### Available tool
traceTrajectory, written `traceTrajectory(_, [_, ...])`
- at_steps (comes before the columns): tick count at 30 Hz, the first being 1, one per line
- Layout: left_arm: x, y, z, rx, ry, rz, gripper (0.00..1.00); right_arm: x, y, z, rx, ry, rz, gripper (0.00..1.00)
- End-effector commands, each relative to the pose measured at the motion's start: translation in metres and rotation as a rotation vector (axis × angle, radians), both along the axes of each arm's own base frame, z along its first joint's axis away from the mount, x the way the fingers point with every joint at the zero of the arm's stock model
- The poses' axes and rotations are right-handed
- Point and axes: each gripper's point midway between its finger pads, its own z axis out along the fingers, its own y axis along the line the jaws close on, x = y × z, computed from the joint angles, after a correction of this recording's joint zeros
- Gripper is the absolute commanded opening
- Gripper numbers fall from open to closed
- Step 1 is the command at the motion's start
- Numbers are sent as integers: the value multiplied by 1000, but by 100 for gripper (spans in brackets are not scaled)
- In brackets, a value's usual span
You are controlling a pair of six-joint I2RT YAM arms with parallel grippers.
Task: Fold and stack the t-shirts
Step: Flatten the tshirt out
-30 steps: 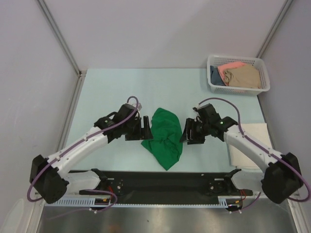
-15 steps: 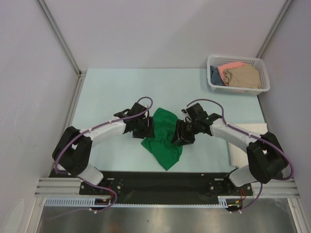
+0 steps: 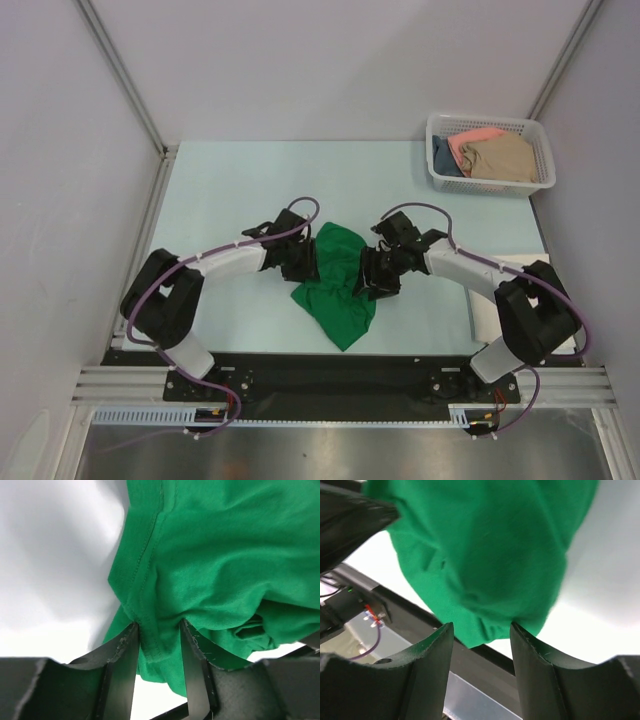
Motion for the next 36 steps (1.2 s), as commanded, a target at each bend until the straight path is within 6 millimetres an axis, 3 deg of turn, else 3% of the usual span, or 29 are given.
traceTrajectory(1, [25,-4,49,-43,-147,17,43,15,-5,-2,-73,-48,-7,55])
traceTrajectory(7, [29,-8,61,-67,-169,7,50,29,-8,-13,-126,-60,-13,54])
traceTrajectory(13, [32,-14,55,-79,-151,22,47,39,-2,-9,-114,-61,-3,54])
traceTrajectory(15, [27,-10,49,-57,-118,37,52,38,0,-8,-108,-56,-1,53])
traceTrajectory(16, [26,-7,47,-42,-112,47,63,37,0,-9,-109,-55,1,54])
traceTrajectory(21, [26,25,46,93,-146,166,74,31,-5,-9,-113,-56,-5,56])
traceTrajectory(28, [22,6,35,23,-81,142,59,30,-10,-13,-126,-56,-15,55])
traceTrajectory(36, [20,4,15,56,-11,133,57,32,-9,-12,-124,-66,-9,53])
